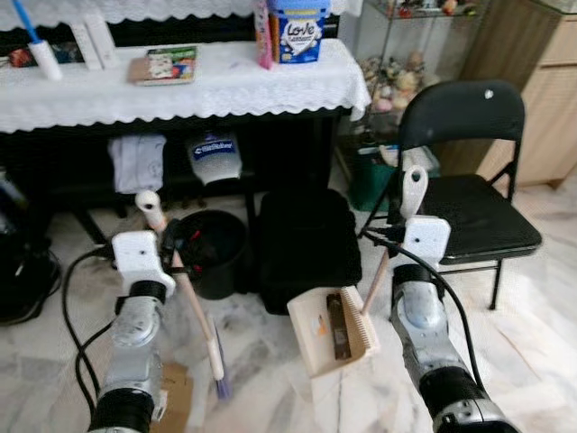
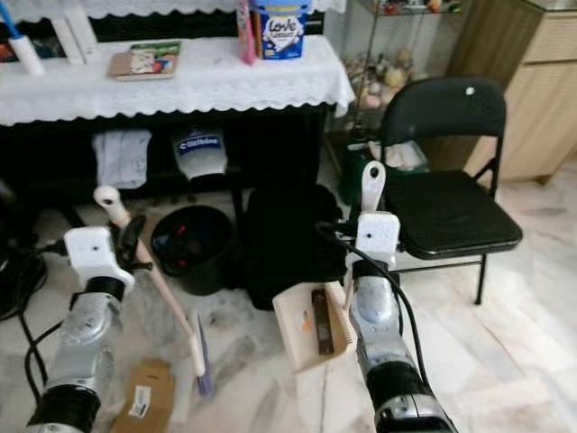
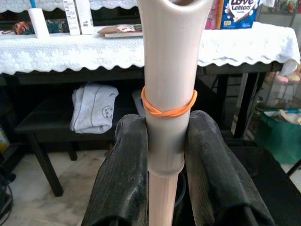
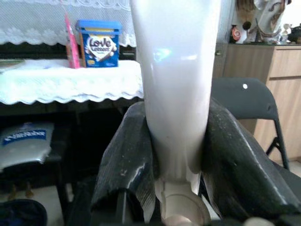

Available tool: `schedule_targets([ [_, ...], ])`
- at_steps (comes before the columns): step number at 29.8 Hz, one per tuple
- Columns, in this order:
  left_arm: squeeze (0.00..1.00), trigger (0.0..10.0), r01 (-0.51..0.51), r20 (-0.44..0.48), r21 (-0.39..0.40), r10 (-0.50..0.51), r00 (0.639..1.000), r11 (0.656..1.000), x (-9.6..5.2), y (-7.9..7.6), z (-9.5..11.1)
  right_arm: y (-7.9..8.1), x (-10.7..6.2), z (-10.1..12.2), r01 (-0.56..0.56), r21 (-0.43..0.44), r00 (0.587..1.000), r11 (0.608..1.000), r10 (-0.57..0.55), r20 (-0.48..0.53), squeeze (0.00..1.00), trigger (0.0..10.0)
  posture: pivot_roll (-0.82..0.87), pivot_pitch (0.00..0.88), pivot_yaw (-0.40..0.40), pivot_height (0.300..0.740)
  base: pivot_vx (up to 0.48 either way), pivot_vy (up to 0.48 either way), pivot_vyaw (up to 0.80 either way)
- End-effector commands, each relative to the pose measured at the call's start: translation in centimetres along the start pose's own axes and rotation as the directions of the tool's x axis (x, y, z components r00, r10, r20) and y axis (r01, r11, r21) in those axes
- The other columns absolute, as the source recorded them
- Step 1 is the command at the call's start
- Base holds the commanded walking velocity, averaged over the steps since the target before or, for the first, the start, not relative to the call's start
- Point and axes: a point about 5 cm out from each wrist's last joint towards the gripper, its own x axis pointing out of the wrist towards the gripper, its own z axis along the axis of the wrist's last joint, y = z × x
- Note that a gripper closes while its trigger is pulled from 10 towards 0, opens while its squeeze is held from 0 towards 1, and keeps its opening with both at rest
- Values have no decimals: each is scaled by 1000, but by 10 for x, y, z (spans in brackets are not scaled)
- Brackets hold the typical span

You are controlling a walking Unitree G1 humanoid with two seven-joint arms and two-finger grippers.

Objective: Sweep floor

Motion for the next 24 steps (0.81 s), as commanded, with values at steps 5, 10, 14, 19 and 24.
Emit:
schedule_targets([
  [5,0,10000,26,88,22,-28,996,999,-4,-10,16,5,-3,10,-6,44,999,999,4,42,0,10000,58,0,23,740,0,0,450],
  [10,0,10000,78,75,29,-80,994,997,-8,-23,15,4,-5,11,-8,45,999,999,6,38,0,10000,46,0,32,740,0,0,251],
  [14,0,10000,107,70,26,-108,992,994,-14,-34,14,-3,-12,11,6,38,1000,999,-7,25,0,10000,35,0,44,740,0,0,0],
  [19,0,10000,168,60,10,-168,984,986,-14,-50,15,-12,-19,9,50,31,999,998,-50,7,0,10000,17,0,78,740,0,0,356],
  [24,0,10000,182,57,23,-183,981,983,-9,-52,17,-10,-18,12,63,38,998,997,-63,0,0,10000,-23,0,94,740,0,0,641],
])
